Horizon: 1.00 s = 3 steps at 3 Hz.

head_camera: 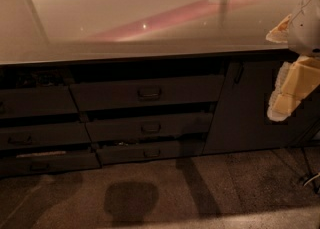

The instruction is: Open top drawer

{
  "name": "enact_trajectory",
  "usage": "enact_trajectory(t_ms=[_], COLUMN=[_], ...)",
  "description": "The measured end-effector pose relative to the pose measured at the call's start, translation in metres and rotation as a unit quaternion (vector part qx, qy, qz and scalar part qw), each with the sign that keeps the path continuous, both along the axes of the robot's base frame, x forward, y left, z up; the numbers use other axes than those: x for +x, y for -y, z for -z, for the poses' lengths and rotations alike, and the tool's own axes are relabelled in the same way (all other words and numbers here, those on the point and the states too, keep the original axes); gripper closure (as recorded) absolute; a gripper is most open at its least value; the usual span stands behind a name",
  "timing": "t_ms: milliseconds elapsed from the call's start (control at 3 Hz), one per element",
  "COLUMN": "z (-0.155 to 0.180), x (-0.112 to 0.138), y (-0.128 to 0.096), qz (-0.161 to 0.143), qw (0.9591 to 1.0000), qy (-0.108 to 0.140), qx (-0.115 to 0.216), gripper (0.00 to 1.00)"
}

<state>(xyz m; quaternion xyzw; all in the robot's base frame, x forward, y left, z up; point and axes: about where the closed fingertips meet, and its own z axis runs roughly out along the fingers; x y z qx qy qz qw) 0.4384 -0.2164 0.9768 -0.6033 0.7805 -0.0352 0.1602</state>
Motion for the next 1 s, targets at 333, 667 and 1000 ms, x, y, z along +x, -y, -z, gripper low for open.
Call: enact_trajectory(t_ms=[333,667,1000], z=[0.000,0.004,0.044], x=[0.000,0.019,0.060], y=[0.000,-0.001,-0.031], qz=[0.000,0.003,-0.010], qw=[1.0000,0.9999,0.9979], qy=[0.000,-0.016,-0.056], qx=[0.000,0.002,-0.031], gripper=[0.00,0.00,0.00])
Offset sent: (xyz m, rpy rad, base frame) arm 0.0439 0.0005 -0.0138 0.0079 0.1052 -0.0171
